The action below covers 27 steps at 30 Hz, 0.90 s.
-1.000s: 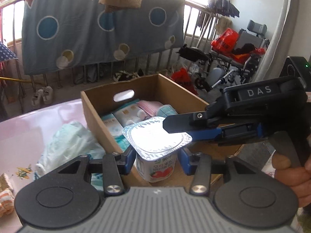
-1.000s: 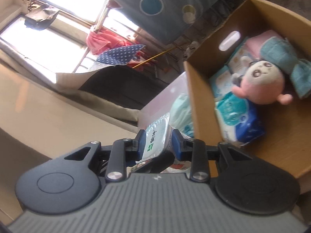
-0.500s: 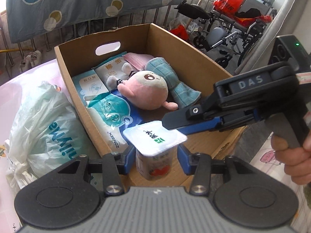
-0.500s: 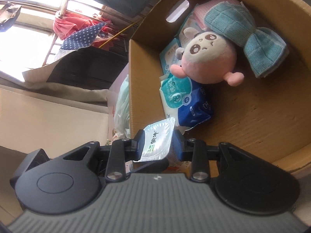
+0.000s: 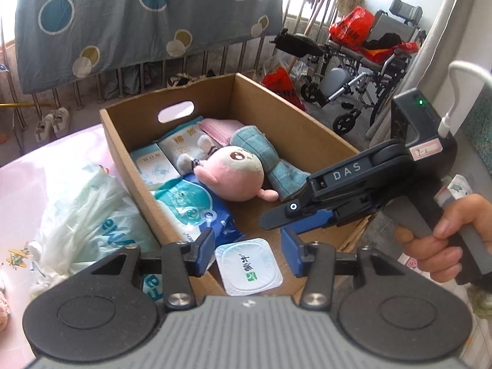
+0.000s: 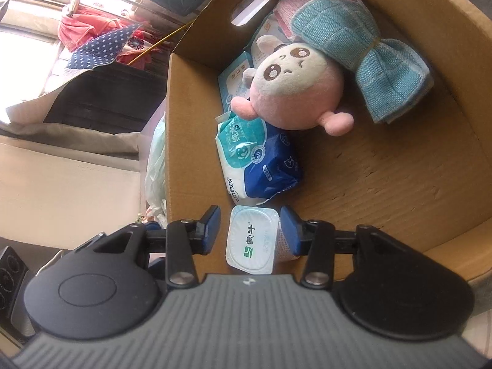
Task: Organize soft objects
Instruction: 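Carry the yogurt cup with the right gripper into the box and release, then reach the right gripper to the orange-striped towel and grasp it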
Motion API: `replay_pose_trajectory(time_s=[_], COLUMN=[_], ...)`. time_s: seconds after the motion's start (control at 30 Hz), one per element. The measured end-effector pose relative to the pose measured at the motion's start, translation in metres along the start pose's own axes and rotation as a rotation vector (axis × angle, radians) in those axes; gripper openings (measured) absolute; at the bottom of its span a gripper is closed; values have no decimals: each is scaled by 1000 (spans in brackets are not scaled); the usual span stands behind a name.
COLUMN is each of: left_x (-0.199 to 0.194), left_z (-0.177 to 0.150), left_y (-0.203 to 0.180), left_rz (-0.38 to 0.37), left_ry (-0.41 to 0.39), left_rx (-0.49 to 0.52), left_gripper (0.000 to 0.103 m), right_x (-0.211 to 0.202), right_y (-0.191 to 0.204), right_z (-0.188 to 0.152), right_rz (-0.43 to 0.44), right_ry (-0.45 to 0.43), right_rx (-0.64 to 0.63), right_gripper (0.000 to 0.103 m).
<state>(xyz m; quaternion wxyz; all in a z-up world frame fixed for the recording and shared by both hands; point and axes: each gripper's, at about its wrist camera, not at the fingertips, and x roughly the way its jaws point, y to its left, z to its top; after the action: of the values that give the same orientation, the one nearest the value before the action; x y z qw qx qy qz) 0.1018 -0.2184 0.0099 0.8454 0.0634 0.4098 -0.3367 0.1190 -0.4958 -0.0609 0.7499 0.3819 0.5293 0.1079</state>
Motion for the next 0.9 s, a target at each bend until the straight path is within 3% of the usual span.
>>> replay_pose_trajectory(time_s=[0.27, 0.47, 0.63, 0.8, 0.9], left_x=[-46, -80, -107, -132, -139], left_z=[-27, -63, -95, -131, -150], left_y=[32, 75, 116, 168, 191], left_rz=[84, 235, 352, 390, 422], left_ry=[-86, -107, -124, -143, -163], left_rx=[-50, -97, -181, -370, -432], left_gripper=[61, 64, 64, 64, 64], right_x=[-22, -22, 3, 52, 91], right_y=[26, 66, 110, 167, 204], right_z=[-18, -30, -40, -51, -56], right_rz=[69, 108, 163, 211, 244], right_ry=[-101, -122, -72, 11, 74], right_rx=[-64, -144, -209, -301, -339], right_gripper=[54, 58, 60, 62, 62])
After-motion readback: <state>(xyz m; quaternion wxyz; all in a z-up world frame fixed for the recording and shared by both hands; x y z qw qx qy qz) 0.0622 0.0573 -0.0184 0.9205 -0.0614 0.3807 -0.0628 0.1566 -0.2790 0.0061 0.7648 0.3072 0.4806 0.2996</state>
